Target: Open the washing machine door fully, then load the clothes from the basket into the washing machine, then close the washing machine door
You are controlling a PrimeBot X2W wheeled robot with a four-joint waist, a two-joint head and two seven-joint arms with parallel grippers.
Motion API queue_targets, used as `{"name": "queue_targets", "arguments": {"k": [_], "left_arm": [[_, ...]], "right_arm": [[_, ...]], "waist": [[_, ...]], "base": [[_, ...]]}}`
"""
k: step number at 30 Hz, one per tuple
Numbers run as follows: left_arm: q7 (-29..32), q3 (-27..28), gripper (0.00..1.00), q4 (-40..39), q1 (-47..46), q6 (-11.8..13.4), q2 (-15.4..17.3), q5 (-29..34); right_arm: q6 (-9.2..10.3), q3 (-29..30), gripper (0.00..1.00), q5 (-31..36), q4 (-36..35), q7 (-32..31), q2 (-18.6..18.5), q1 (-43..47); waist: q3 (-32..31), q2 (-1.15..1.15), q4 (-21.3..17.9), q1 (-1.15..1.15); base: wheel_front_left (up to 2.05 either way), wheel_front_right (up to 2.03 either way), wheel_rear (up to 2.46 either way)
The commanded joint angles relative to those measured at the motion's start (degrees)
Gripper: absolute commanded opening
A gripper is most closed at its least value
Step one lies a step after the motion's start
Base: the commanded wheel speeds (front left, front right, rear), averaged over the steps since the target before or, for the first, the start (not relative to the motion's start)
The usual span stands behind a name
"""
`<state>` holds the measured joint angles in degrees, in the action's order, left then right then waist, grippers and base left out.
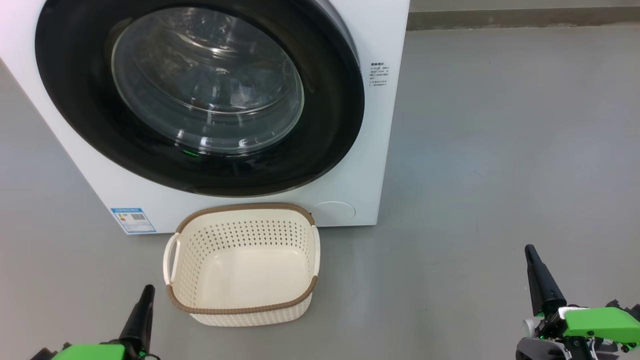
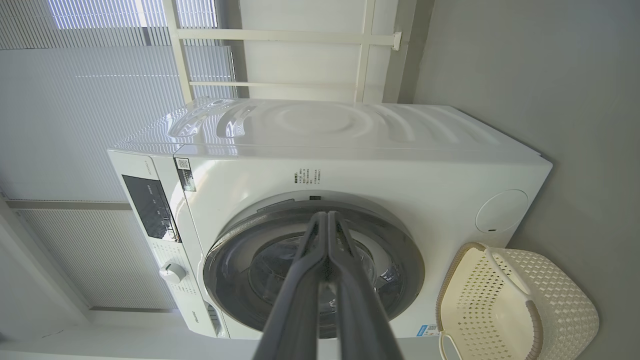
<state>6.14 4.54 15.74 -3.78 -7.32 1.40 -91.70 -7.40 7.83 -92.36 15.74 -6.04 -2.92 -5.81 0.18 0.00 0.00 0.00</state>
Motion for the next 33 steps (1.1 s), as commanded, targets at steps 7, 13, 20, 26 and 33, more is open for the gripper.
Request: {"name": "queue_targets", "arguments": {"k": [7, 13, 20, 26, 33], "left_arm": [[0.35, 1.98, 0.00, -1.69, -2.41, -0.17, 1.48, -0.47], [0.35, 1.98, 0.00, -1.69, -2.41, -0.17, 1.48, -0.47], [0.35, 1.97, 0.00, -1.69, -2.41, -0.17, 1.48, -0.47], [0.35, 1.97, 0.00, -1.69, -2.41, -0.17, 1.48, -0.47], [0.35, 1.97, 0.00, -1.69, -2.41, -0.17, 1.48, -0.47]], "right_arm": [[-0.09, -1.35, 0.00, 0.16, -1.72, -0.42, -0.03, -0.37], [-0.09, -1.34, 0.00, 0.17, -1.72, -0.43, -0.02, -0.37], [-0.09, -1.33, 0.00, 0.18, -1.72, -0.43, -0.02, -0.37], [-0.09, -1.32, 0.00, 0.19, -1.72, -0.44, -0.01, -0.37], [-0.09, -1.31, 0.00, 0.19, -1.72, -0.45, -0.01, -0.37]], "waist": [[0.00, 0.00, 0.00, 0.00], [0.00, 0.00, 0.00, 0.00], [0.00, 0.00, 0.00, 0.00], [0.00, 0.00, 0.00, 0.00], [0.00, 0.00, 0.00, 0.00]], "base": [[0.00, 0.00, 0.00], [0.00, 0.00, 0.00], [0.00, 0.00, 0.00], [0.00, 0.00, 0.00], [0.00, 0.00, 0.00]]}}
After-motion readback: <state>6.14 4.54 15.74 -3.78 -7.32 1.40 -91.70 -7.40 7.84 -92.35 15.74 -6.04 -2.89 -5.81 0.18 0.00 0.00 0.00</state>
